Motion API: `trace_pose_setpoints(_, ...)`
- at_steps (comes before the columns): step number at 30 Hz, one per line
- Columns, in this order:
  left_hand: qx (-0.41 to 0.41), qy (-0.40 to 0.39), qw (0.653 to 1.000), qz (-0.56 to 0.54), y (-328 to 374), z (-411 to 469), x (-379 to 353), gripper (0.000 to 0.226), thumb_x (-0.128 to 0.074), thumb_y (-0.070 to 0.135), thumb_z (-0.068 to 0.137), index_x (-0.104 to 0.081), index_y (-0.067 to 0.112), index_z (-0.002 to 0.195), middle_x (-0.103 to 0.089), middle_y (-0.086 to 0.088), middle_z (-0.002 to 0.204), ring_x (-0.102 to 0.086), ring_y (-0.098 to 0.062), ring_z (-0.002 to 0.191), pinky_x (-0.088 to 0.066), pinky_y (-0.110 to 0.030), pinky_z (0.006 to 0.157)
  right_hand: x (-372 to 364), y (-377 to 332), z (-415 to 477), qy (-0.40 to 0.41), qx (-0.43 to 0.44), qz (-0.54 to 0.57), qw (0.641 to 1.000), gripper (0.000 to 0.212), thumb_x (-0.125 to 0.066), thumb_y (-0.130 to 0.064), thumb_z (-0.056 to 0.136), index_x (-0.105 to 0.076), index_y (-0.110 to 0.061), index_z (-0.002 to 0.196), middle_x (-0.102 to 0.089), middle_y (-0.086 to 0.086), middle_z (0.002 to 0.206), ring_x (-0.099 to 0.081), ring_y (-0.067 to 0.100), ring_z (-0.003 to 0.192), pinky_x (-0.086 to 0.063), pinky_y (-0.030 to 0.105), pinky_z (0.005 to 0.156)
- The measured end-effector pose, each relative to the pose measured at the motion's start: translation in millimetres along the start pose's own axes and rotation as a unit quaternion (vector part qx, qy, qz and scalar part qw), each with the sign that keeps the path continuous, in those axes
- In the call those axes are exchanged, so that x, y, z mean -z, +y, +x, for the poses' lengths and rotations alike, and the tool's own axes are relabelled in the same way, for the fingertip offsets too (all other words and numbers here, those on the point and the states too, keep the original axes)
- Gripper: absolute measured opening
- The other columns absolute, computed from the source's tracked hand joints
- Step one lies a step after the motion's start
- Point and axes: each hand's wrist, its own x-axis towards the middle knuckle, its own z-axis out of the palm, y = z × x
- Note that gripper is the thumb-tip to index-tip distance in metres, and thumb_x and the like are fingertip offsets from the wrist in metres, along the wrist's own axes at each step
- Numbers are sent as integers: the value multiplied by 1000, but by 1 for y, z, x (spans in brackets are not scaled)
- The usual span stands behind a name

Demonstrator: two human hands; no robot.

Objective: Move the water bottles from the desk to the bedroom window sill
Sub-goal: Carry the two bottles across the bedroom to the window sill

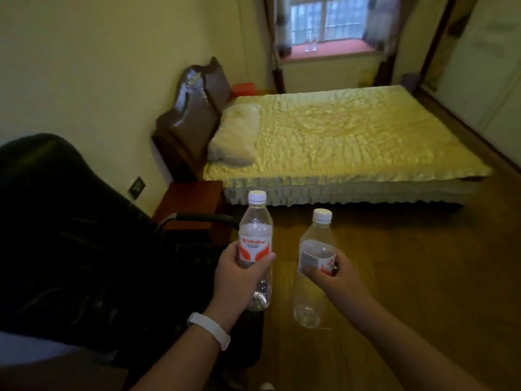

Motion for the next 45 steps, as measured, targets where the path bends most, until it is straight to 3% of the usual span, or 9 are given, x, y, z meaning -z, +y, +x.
trace_pose_setpoints(12, -11, -165, 986, -34, 12, 161, -106, 31, -82, 24, 77, -64, 21, 102, -72, 1, 95, -71, -13, 87, -58, -24, 70, 70, 4, 114, 153, -69, -22, 986, 36, -75, -23, 83, -55, -28, 113, -68, -2, 106, -66, 14, 97, -57, 41, 86)
trace_pose_setpoints(19, -19, -255, 966, -41, 33, 260, -165, 33, -81, 34, 78, -64, 27, 104, -70, -3, 102, -69, -20, 94, -60, -38, 78, 104, -23, 175, 223, -76, -44, 971, 37, -73, -22, 86, -52, -31, 115, -66, -6, 108, -66, 9, 95, -57, 24, 72)
trace_pose_setpoints(21, -31, -282, 958, -32, 42, 276, -186, 30, -80, 34, 79, -64, 27, 102, -70, -3, 101, -68, -21, 92, -58, -34, 73, 118, -27, 182, 246, -79, -35, 965, 38, -72, -23, 86, -50, -32, 115, -65, -7, 109, -66, 8, 95, -56, 20, 67)
trace_pose_setpoints(26, -43, -345, 937, -24, 66, 296, -240, 31, -80, 33, 79, -63, 28, 105, -70, 1, 101, -69, -13, 87, -60, -29, 68, 156, -27, 197, 310, -92, -22, 946, 47, -74, -25, 85, -50, -23, 125, -65, -2, 115, -66, 11, 101, -56, 23, 73)
trace_pose_setpoints(30, -53, -371, 927, -7, 79, 305, -286, 31, -80, 35, 79, -64, 28, 104, -70, 5, 101, -69, -7, 85, -57, -22, 65, 191, -21, 206, 345, -91, 6, 934, 44, -73, -25, 85, -51, -27, 123, -65, -4, 114, -66, 10, 100, -54, 20, 69)
trace_pose_setpoints(35, -53, -390, 919, 6, 91, 316, -350, 29, -82, 33, 77, -65, 27, 101, -71, 1, 98, -70, -13, 86, -62, -36, 71, 242, -6, 221, 366, -76, 53, 926, 40, -69, -19, 88, -49, -29, 121, -63, -9, 110, -64, 8, 99, -53, 15, 61)
trace_pose_setpoints(40, -67, -385, 920, 22, 116, 321, -422, 25, -81, 30, 78, -66, 25, 97, -72, 1, 95, -70, -13, 86, -54, -25, 67, 313, 7, 245, 372, -71, 100, 920, 41, -69, -19, 88, -48, -32, 120, -62, -10, 111, -63, 7, 98, -51, 17, 64)
trace_pose_setpoints(45, -83, -388, 917, 44, 151, 322, -507, 24, -82, 29, 78, -66, 26, 95, -73, 0, 94, -71, -18, 87, -60, -38, 75, 398, 7, 259, 382, -65, 117, 914, 40, -70, -19, 88, -48, -33, 118, -61, -13, 109, -63, 7, 96, -52, 17, 61)
